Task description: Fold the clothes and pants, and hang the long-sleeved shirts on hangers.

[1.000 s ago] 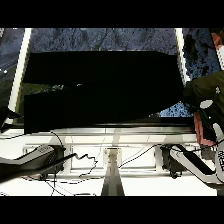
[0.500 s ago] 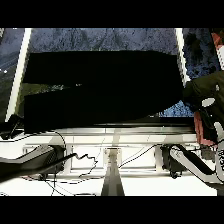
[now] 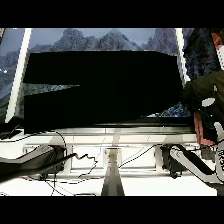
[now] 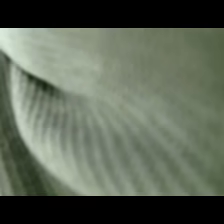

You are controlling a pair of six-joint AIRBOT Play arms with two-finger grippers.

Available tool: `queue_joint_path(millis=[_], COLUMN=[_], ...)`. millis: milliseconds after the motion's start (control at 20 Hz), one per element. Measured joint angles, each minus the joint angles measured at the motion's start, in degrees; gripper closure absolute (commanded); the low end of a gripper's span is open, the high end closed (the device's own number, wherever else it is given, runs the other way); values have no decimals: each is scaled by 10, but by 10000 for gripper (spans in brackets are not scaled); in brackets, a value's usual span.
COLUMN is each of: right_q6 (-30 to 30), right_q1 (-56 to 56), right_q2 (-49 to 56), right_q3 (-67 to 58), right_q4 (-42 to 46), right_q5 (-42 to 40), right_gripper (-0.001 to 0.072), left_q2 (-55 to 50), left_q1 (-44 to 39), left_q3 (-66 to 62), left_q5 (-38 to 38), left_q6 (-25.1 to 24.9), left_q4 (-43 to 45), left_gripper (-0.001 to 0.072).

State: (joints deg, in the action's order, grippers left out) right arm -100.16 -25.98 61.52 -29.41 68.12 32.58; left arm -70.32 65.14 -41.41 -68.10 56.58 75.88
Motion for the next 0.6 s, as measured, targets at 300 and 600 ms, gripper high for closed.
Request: queue_joint_path(millis=[300,600], right_q6=[26,47], right_q1=[0,0], right_q2=[0,-1], right_q3=[0,0], right_q4=[0,0], right_q5=[14,23], right_gripper=[699,699], left_q2=[-6,-21], left_q1=[-7,-28], left_q3=[0,1], left_q5=[-20,-9], left_q6=[-4,-4], left_q4=[36,23], left_gripper=[105,675])
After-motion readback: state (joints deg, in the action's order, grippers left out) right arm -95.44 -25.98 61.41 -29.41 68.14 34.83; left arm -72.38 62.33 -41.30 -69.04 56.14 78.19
